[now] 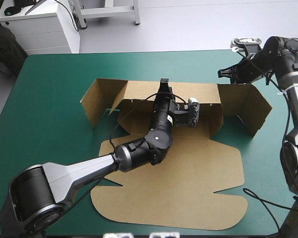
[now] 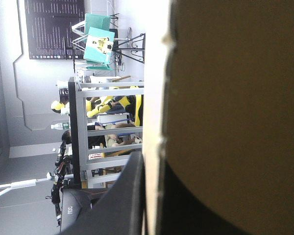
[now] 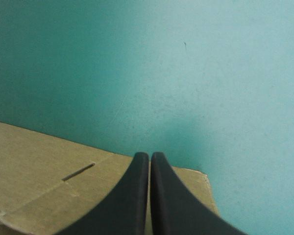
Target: Fold the box
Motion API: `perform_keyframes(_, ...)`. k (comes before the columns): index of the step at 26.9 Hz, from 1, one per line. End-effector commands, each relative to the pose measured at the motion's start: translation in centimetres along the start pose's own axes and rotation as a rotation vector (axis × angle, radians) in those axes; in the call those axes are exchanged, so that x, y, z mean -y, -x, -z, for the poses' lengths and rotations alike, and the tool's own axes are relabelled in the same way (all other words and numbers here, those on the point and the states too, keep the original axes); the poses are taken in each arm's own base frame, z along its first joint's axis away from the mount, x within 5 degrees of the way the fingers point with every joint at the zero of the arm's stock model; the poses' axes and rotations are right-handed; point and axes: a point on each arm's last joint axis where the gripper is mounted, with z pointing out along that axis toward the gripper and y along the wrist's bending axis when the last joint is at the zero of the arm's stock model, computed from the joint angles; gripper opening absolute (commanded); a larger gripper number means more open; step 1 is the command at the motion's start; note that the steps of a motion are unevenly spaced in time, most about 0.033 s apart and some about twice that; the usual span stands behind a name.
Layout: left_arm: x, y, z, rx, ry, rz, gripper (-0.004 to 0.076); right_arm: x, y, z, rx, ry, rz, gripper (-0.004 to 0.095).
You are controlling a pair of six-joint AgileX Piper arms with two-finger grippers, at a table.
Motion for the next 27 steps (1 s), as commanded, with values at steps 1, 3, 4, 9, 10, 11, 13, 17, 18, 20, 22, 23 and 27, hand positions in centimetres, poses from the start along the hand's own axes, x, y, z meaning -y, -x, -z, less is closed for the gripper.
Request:
perform_keyframes(1,-3.1,-0.1,1.6,0.021,0.097,0.044,-0.0008,-0.4,0.2,3.2,0.056,-0.017,0.018,0.0000)
perform_keyframes(3,-3.0,-0.1,1.6,0.019,0.090,0.052,-0.0008,-0.4,0.0,3.2,0.039,-0.017,0.022,0.0000)
perform_keyframes(4,-3.0,-0.1,1.6,0.018,0.086,0.056,-0.0008,-0.4,0.0,3.2,0.039,-0.017,0.022,0.0000)
perform_keyframes(9,-2.9,-0.3,1.6,0.001,0.080,0.133,-0.0008,-0.9,-0.1,4.2,0.063,0.004,0.006,0.0000)
perform_keyframes(10,-3.0,-0.4,1.6,-0.005,0.082,0.171,-0.0008,-1.0,-0.1,4.5,0.068,0.003,0.008,0.0000)
perform_keyframes(11,-3.0,-0.4,1.6,-0.006,0.083,0.190,-0.0008,-1.1,-0.2,4.7,0.070,0.010,0.006,0.0000)
perform_keyframes(13,-3.0,-0.4,1.6,-0.008,0.085,0.227,-0.0008,-1.2,-0.7,5.1,0.068,0.013,0.007,0.0000)
perform_keyframes(17,-3.0,-0.5,1.6,-0.008,0.086,0.284,-0.0008,-1.3,-2.1,5.0,0.029,0.007,0.021,0.0000)
perform_keyframes(18,-3.0,-0.5,1.6,-0.009,0.087,0.293,-0.0008,-1.4,-3.0,4.8,0.003,0.010,0.032,0.0000)
perform_keyframes(20,-3.0,-0.5,1.6,-0.011,0.088,0.293,-0.0008,-1.5,-4.0,4.6,-0.024,0.018,0.037,0.0000)
perform_keyframes(22,-3.0,-0.5,1.6,-0.012,0.088,0.293,-0.0008,-1.6,-4.7,4.8,-0.021,0.021,0.034,0.0000)
perform_keyframes(23,-3.0,-0.5,1.6,-0.010,0.087,0.291,-0.0008,-1.7,-4.9,4.7,-0.018,0.030,0.031,0.0000)
perform_keyframes(27,-2.7,-0.1,1.5,0.022,0.061,0.231,-0.0008,-2.6,-5.6,4.4,0.073,0.123,0.022,0.0000)
